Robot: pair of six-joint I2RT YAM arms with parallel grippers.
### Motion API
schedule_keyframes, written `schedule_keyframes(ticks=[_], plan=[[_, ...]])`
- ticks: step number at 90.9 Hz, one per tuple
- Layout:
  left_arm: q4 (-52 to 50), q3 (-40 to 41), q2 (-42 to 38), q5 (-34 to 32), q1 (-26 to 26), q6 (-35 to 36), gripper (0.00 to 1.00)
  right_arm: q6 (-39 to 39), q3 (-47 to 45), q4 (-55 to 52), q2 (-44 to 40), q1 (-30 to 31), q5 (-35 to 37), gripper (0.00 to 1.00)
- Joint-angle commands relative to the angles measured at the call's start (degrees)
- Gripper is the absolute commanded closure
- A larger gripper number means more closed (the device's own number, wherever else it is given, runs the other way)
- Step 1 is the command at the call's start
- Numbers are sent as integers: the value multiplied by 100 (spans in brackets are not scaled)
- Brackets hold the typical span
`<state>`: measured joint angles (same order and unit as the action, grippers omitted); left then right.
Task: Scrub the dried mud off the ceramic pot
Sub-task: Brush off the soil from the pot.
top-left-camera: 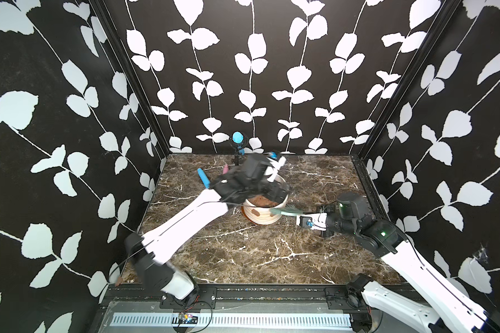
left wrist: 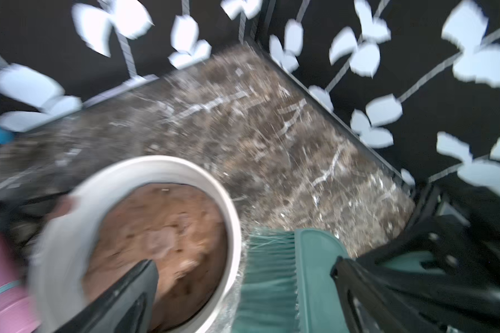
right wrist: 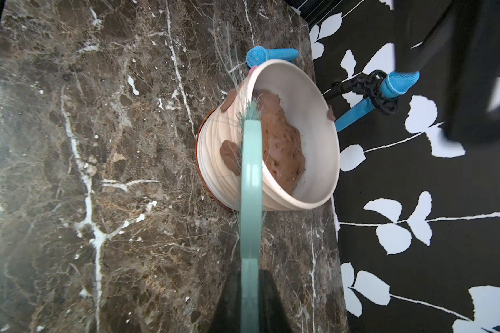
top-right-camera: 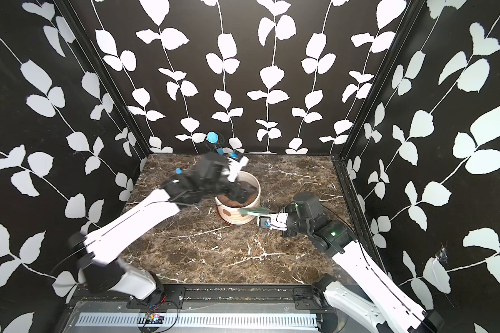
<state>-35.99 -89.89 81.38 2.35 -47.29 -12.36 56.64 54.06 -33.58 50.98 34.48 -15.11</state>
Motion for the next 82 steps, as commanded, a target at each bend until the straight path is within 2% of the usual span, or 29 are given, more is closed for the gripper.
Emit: schedule_keyframes(ticks=[1, 11, 26, 40, 49, 54, 67, 73, 82], plan=[[-439, 512, -678, -655, 265, -99, 2, 163, 109, 785, 106, 29, -144, 100], [-696, 954, -1289, -1400, 404, -100, 1, 185, 75, 1148, 305, 25, -181, 100], [-875, 1461, -1905, -1936, 641, -115, 1, 264, 83, 1252, 605, 39, -467, 100], [-892, 1815, -2180, -2106, 677, -27, 2, 140, -74, 1620, 667, 163, -605, 100], [-910, 1913, -2206, -2068, 677, 15, 1, 152, -28, 1488, 760, 329, -600, 100], [-838, 1974, -2221, -1844, 677, 152, 1, 131, 29, 1301, 741, 396, -644, 100], [-309, 2327, -2421, -433, 677, 955, 2, -337, 269, 592, 407, 410, -1005, 100], [-90, 2407, -2435, -15, 677, 1199, 1, -614, 418, 181, 195, 408, -1079, 100], [26, 2348, -2222, 587, 677, 1743, 2, -1342, 458, 7, -268, 402, -637, 100]])
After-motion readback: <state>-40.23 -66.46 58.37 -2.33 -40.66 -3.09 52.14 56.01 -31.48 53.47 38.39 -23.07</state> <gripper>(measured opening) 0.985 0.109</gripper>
